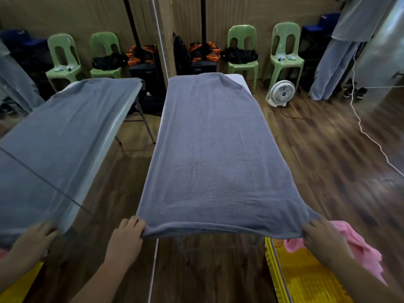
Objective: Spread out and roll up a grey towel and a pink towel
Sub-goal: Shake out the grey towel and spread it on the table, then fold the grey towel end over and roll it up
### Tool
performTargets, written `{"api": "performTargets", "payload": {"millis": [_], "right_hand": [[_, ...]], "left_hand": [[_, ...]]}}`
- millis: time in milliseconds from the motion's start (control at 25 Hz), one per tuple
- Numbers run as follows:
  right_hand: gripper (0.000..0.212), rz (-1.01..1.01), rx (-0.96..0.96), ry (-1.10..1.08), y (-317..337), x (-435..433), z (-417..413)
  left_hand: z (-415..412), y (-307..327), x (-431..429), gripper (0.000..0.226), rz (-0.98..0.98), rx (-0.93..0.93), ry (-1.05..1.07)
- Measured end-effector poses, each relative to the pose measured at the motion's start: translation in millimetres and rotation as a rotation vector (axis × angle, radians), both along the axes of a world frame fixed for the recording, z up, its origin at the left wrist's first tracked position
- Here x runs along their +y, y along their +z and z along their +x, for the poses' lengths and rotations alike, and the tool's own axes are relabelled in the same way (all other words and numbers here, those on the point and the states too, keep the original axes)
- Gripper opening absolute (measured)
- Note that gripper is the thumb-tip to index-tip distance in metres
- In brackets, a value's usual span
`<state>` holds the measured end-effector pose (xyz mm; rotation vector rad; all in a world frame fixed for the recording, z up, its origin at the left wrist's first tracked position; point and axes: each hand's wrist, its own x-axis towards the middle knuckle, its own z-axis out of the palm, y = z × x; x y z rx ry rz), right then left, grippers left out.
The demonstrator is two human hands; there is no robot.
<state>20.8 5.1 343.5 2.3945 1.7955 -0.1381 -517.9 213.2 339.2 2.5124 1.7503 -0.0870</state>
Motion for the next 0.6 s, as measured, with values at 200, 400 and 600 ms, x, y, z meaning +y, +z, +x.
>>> {"api": "performTargets", "payload": {"millis": [200,400,600], "right_hand": [[0.008,-0.028,0.059,-0.060,-11,-16,-9],[0.019,0.113,0.112,0.116,8,80,-71],[0.056,0.153,0.219,0.305,-29,176,-155]], "left_hand": [[-11,-15,-24,0.016,-0.012,-0.036,-0.034],[90,4,-2,0.024,0.062,-0.304,-0.238],[196,-23,27,0.056,-0.005,-0.129,-0.288]]}}
